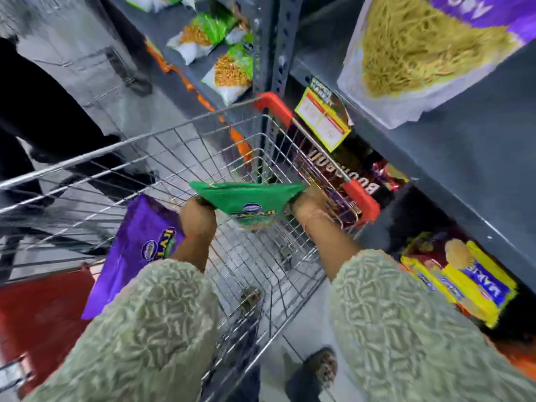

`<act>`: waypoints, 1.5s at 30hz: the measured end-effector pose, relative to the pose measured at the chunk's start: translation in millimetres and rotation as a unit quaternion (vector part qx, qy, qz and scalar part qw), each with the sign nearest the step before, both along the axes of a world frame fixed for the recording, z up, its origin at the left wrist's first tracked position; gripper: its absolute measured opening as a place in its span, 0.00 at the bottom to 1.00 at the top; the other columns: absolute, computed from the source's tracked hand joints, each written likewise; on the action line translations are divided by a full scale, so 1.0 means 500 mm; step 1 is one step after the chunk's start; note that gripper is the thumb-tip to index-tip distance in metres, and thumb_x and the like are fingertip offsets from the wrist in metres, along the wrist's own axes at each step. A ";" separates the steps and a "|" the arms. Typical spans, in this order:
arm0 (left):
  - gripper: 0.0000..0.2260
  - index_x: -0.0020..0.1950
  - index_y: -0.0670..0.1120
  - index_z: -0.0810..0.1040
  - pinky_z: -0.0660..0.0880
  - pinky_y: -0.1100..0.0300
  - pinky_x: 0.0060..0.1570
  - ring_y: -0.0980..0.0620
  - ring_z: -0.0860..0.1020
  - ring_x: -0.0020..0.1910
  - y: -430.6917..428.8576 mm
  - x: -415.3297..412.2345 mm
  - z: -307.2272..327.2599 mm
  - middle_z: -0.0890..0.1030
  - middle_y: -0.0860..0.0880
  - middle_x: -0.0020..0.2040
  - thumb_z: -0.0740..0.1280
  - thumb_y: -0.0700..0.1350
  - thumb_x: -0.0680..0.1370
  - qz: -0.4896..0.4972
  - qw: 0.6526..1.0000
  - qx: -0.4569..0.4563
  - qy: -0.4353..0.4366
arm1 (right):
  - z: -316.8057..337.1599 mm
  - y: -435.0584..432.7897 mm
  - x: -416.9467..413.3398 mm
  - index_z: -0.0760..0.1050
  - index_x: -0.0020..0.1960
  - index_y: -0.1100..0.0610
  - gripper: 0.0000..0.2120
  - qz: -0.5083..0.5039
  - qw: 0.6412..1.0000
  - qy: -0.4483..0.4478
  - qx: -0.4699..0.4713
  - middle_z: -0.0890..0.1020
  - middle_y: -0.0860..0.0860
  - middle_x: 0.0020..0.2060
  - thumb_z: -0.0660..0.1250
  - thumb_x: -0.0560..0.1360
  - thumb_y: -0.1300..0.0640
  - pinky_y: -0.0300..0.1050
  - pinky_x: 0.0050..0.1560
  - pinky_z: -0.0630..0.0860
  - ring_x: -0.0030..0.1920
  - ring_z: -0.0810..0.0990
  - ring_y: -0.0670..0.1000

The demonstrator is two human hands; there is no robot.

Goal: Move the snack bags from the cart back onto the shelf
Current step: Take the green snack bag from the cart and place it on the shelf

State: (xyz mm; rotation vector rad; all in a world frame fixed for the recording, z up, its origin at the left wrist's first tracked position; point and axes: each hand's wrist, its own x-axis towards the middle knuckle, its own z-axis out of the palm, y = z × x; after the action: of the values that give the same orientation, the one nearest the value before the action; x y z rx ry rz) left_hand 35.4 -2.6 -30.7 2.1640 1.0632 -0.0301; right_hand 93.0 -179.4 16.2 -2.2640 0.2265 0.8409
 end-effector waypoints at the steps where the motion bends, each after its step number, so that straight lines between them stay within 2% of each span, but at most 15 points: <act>1: 0.10 0.51 0.33 0.78 0.72 0.45 0.53 0.41 0.80 0.51 -0.002 -0.006 0.012 0.80 0.29 0.52 0.64 0.35 0.72 0.025 0.999 -0.015 -0.036 | 0.009 -0.003 -0.004 0.71 0.60 0.69 0.15 -0.035 0.999 -0.024 0.028 0.75 0.64 0.61 0.56 0.77 0.65 0.40 0.40 0.67 0.62 0.72 0.62; 3: 0.09 0.39 0.39 0.83 0.76 0.52 0.49 0.65 0.79 0.33 -0.002 -0.018 0.047 0.86 0.43 0.38 0.65 0.30 0.70 0.072 0.977 -0.118 -0.160 | 0.037 -0.018 -0.015 0.76 0.54 0.69 0.11 -0.084 0.988 -0.088 0.094 0.80 0.65 0.53 0.63 0.73 0.65 0.40 0.40 0.70 0.56 0.78 0.61; 4: 0.15 0.32 0.45 0.81 0.76 0.60 0.45 0.70 0.74 0.26 -0.006 -0.026 0.070 0.84 0.55 0.28 0.64 0.28 0.69 0.081 0.959 -0.166 -0.213 | 0.052 -0.032 -0.023 0.78 0.51 0.68 0.10 -0.086 0.983 -0.103 0.122 0.82 0.64 0.49 0.65 0.71 0.65 0.42 0.43 0.71 0.51 0.80 0.56; 7: 0.18 0.32 0.49 0.70 0.68 0.77 0.34 0.69 0.71 0.25 -0.041 -0.054 0.183 0.76 0.64 0.20 0.60 0.27 0.72 0.068 0.908 -0.241 -0.335 | 0.130 -0.081 -0.060 0.78 0.48 0.69 0.08 -0.138 0.944 -0.152 0.257 0.81 0.52 0.35 0.65 0.71 0.67 0.36 0.39 0.72 0.34 0.76 0.38; 9: 0.16 0.35 0.49 0.68 0.67 0.77 0.36 0.69 0.70 0.27 -0.087 -0.059 0.273 0.76 0.64 0.22 0.59 0.29 0.73 0.059 0.861 -0.269 -0.428 | 0.196 -0.121 -0.091 0.79 0.45 0.67 0.06 -0.192 0.891 -0.193 0.363 0.82 0.49 0.38 0.63 0.72 0.68 0.32 0.39 0.74 0.34 0.77 0.39; 12: 0.09 0.38 0.50 0.69 0.69 0.70 0.38 0.66 0.72 0.30 -0.175 -0.040 0.383 0.78 0.62 0.25 0.61 0.36 0.73 0.029 0.789 -0.331 -0.517 | 0.277 -0.180 -0.122 0.78 0.36 0.52 0.11 -0.279 0.799 -0.266 0.461 0.82 0.41 0.29 0.64 0.73 0.64 0.32 0.38 0.75 0.34 0.76 0.40; 15: 0.06 0.35 0.48 0.74 0.70 0.61 0.42 0.62 0.73 0.31 -0.299 -0.014 0.464 0.80 0.58 0.27 0.64 0.40 0.70 -0.041 0.734 -0.388 -0.556 | 0.350 -0.277 -0.141 0.80 0.34 0.53 0.09 -0.367 0.694 -0.343 0.516 0.82 0.40 0.29 0.64 0.70 0.60 0.43 0.49 0.73 0.39 0.75 0.45; 17: 0.07 0.33 0.48 0.74 0.72 0.64 0.38 0.62 0.74 0.29 -0.392 0.004 0.500 0.79 0.57 0.25 0.65 0.39 0.70 -0.071 0.721 -0.426 -0.542 | 0.390 -0.357 -0.158 0.80 0.35 0.53 0.11 -0.404 0.643 -0.371 0.535 0.82 0.41 0.30 0.62 0.72 0.61 0.48 0.51 0.73 0.40 0.75 0.47; 20: 0.05 0.30 0.48 0.80 0.73 0.61 0.40 0.57 0.76 0.33 -0.554 0.024 0.525 0.81 0.55 0.30 0.69 0.43 0.66 -0.124 0.695 -0.482 -0.519 | 0.433 -0.506 -0.198 0.77 0.40 0.56 0.11 -0.433 0.580 -0.414 0.552 0.82 0.45 0.32 0.59 0.76 0.65 0.40 0.43 0.77 0.36 0.77 0.44; 23: 0.15 0.29 0.47 0.79 0.74 0.68 0.34 0.62 0.76 0.27 -0.729 0.026 0.537 0.81 0.56 0.24 0.63 0.34 0.73 -0.168 0.684 -0.536 -0.465 | 0.449 -0.658 -0.236 0.75 0.39 0.56 0.11 -0.468 0.530 -0.463 0.535 0.82 0.44 0.29 0.57 0.76 0.64 0.37 0.36 0.77 0.31 0.78 0.42; 26: 0.13 0.33 0.45 0.74 0.76 0.69 0.32 0.62 0.76 0.26 -0.899 0.003 0.542 0.81 0.56 0.23 0.60 0.31 0.75 -0.187 0.660 -0.610 -0.396 | 0.447 -0.798 -0.278 0.75 0.39 0.56 0.12 -0.479 0.495 -0.508 0.517 0.82 0.43 0.28 0.57 0.77 0.64 0.37 0.34 0.76 0.30 0.78 0.42; 30: 0.17 0.28 0.45 0.78 0.75 0.58 0.41 0.54 0.77 0.32 -1.055 -0.020 0.519 0.82 0.54 0.25 0.61 0.32 0.74 -0.229 0.632 -0.671 -0.313 | 0.435 -0.939 -0.329 0.76 0.41 0.58 0.11 -0.506 0.459 -0.535 0.497 0.84 0.44 0.29 0.57 0.77 0.63 0.38 0.36 0.79 0.31 0.79 0.44; 33: 0.12 0.34 0.44 0.73 0.77 0.62 0.38 0.58 0.78 0.29 -1.131 -0.042 0.506 0.81 0.55 0.24 0.59 0.32 0.75 -0.237 0.620 -0.696 -0.273 | 0.425 -1.012 -0.354 0.76 0.41 0.59 0.11 -0.531 0.438 -0.543 0.482 0.83 0.44 0.27 0.57 0.77 0.64 0.37 0.34 0.79 0.29 0.79 0.42; 39: 0.07 0.37 0.43 0.73 0.77 0.56 0.46 0.50 0.78 0.39 -1.198 -0.065 0.468 0.83 0.51 0.32 0.62 0.36 0.75 -0.244 0.609 -0.720 -0.228 | 0.387 -1.090 -0.380 0.77 0.43 0.59 0.09 -0.565 0.443 -0.534 0.446 0.84 0.44 0.29 0.59 0.76 0.63 0.39 0.37 0.80 0.32 0.81 0.44; 45: 0.08 0.36 0.44 0.74 0.77 0.55 0.47 0.52 0.79 0.38 -1.195 -0.079 0.468 0.84 0.53 0.30 0.63 0.36 0.75 -0.251 0.601 -0.724 -0.229 | 0.376 -1.092 -0.386 0.78 0.43 0.58 0.09 -0.564 0.457 -0.530 0.439 0.85 0.45 0.32 0.59 0.76 0.61 0.48 0.48 0.79 0.37 0.81 0.49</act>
State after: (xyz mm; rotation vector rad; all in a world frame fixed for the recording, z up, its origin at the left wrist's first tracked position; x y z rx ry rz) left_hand -3.9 -600.2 203.4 0.7234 -0.1083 -0.4183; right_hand -100.2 -725.5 204.4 -0.7985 0.4435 -1.0266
